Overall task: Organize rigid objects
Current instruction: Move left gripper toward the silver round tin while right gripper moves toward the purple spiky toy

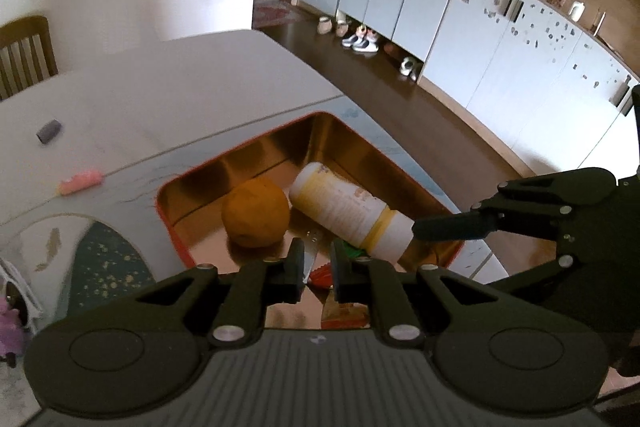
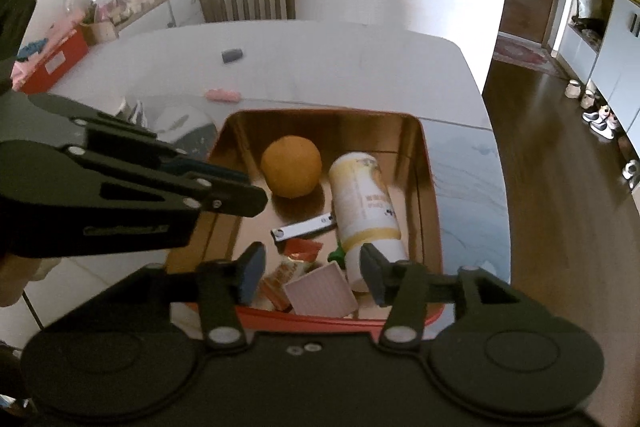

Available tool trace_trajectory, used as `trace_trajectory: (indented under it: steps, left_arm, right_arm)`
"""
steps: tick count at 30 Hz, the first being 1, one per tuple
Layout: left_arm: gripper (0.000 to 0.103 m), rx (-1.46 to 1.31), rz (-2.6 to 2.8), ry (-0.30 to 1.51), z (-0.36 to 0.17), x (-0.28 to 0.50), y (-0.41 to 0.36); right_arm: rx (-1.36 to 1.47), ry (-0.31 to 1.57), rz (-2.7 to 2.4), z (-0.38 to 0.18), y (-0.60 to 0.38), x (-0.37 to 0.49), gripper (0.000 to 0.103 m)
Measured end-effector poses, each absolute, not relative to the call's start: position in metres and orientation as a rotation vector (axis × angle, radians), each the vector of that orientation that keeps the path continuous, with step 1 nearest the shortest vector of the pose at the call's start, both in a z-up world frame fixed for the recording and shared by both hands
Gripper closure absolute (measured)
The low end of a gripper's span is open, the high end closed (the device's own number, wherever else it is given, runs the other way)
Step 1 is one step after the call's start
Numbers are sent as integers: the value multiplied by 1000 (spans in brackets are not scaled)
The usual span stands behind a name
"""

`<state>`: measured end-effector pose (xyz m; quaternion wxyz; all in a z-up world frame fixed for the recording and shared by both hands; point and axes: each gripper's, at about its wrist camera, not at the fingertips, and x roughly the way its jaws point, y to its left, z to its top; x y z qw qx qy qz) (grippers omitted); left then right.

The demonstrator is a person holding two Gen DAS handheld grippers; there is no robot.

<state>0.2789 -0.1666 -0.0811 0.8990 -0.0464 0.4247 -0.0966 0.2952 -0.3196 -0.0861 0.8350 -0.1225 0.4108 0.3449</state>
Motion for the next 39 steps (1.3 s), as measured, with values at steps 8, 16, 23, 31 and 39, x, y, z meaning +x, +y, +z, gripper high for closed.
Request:
trace_trajectory:
  steps: [8, 16, 23, 31, 39]
  left_arm:
    - [72, -88, -145, 799, -58, 256, -149]
    - [36, -100, -83, 721, -43, 228, -112]
    - [29, -116, -40, 693, -39, 208, -70]
    - [21, -135, 26, 672, -40, 190, -11]
    - [19, -143, 181, 627, -47, 173, 50]
  right_arm:
    - [-223, 843, 723, -70, -313, 282, 38]
    - [-191, 820, 720, -62, -292, 264, 27]
    - [-173, 798, 722, -56, -264, 247, 16]
    - [-138, 776, 741, -53, -222, 228, 4]
    - [-129, 770, 778, -57, -171, 211, 0]
